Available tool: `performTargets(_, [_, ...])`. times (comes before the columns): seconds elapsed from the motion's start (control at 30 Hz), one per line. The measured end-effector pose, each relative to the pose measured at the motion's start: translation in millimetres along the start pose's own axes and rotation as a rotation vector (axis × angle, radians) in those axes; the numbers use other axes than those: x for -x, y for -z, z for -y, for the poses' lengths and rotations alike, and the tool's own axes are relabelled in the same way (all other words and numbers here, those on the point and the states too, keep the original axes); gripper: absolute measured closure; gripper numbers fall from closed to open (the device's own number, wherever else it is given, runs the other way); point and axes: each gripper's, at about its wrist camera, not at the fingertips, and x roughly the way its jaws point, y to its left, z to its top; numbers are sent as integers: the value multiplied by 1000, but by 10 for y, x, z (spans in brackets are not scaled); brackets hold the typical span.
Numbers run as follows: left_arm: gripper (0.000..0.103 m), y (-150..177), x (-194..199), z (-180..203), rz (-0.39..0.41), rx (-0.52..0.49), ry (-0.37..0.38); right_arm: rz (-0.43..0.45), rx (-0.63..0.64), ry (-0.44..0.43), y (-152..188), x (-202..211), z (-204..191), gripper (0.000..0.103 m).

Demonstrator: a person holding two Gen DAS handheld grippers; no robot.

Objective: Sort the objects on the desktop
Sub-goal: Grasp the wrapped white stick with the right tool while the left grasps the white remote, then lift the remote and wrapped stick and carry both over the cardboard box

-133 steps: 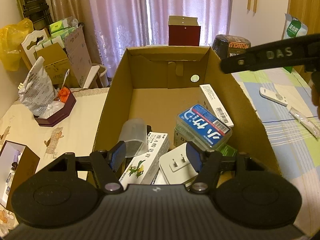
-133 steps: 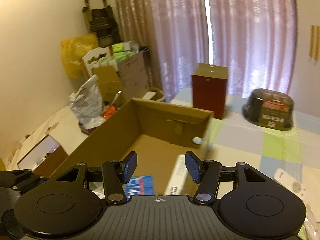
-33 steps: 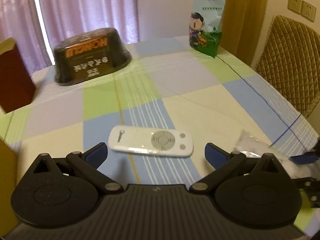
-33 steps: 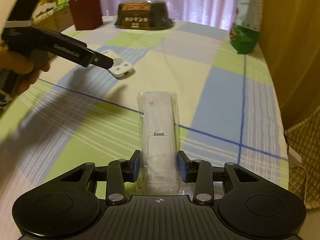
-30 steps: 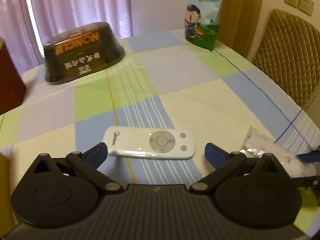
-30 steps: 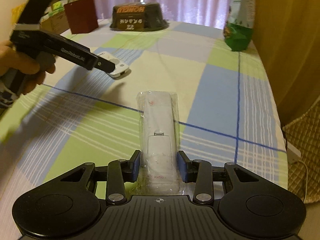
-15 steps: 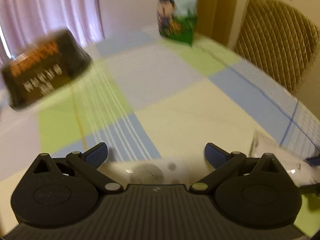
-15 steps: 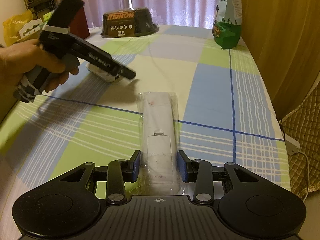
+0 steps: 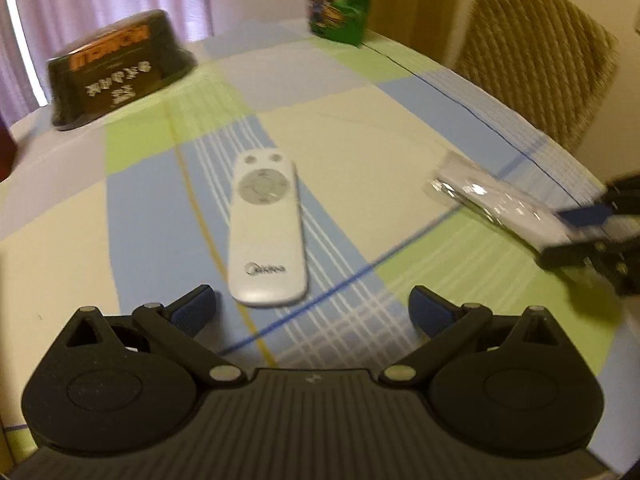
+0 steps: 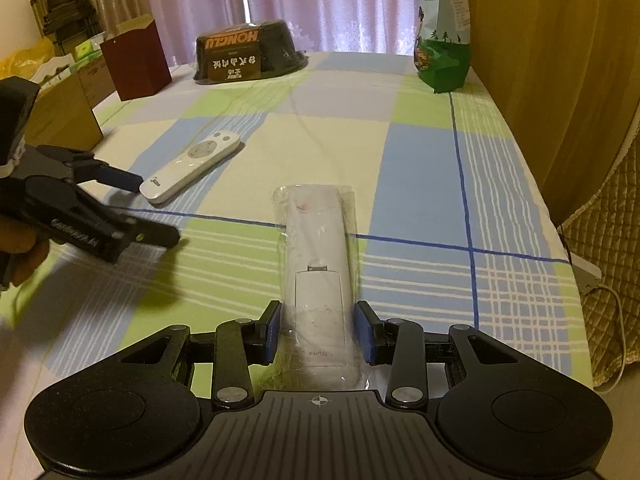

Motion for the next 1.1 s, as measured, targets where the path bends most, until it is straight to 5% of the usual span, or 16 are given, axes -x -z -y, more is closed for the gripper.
performTargets(0.23, [17,-247,-176,-50,36,30,-56,11,-12,21,0,-13,-30,65])
performTargets(0.3, [30,-266,-164,-75,46,41,-60,16,-19,24,-1,-18,-36,65])
performTargets(0.4, [67,-276,-117,-127,54,63,-72,19,-29,27,-11,-27,-44,65])
performTargets(1.1, [68,886,1258,560,-59,174,-27,-66,-61,37,452,494,-731,66])
